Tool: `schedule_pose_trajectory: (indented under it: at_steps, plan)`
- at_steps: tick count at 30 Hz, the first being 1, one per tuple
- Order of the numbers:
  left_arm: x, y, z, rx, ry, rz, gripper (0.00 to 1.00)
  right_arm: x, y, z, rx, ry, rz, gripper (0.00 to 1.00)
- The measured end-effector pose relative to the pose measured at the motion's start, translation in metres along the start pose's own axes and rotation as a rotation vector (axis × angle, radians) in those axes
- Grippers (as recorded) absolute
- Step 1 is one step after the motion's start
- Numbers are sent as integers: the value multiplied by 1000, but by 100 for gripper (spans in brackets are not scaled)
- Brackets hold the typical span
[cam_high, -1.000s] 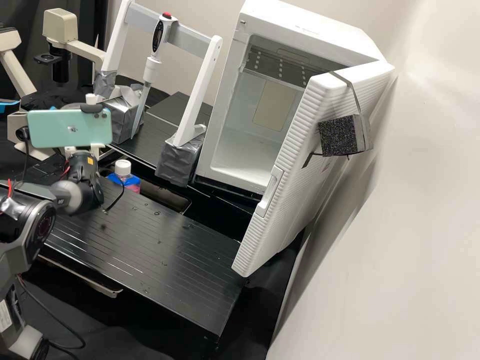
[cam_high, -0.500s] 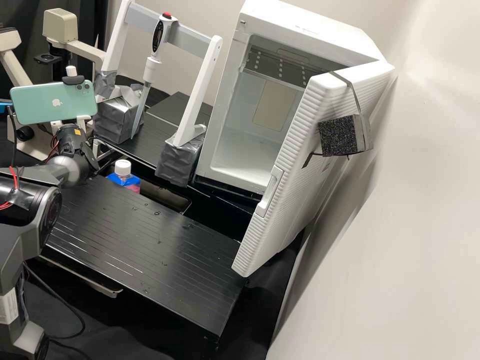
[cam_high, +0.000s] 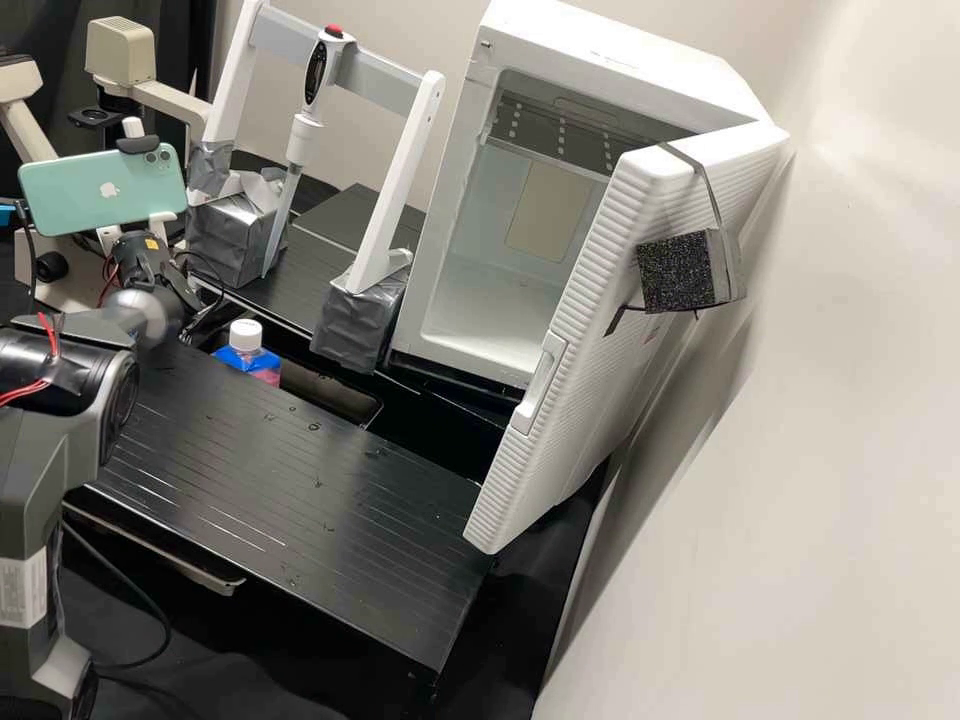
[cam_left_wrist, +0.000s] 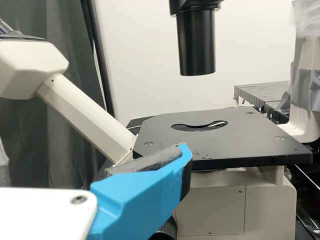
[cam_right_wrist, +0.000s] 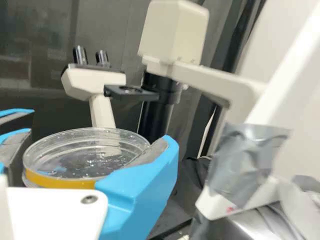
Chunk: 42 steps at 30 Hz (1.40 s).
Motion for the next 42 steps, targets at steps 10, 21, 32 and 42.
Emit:
schedule_pose_trajectory:
  at_steps: [10, 21, 32, 42]
  plan:
    - [0, 0, 0, 0, 0, 0, 100, 49, -27, 23, 50, -47, -42, 0]
    - [0, 0, 0, 0, 0, 0, 100, 87, -32, 47, 147, -110, 20, 0]
    - [0, 0, 0, 0, 0, 0, 100, 114, -51, 53, 157, -139, -7, 0]
    - [0, 0, 0, 0, 0, 0, 100, 134, -58, 55, 145, -158, -11, 0]
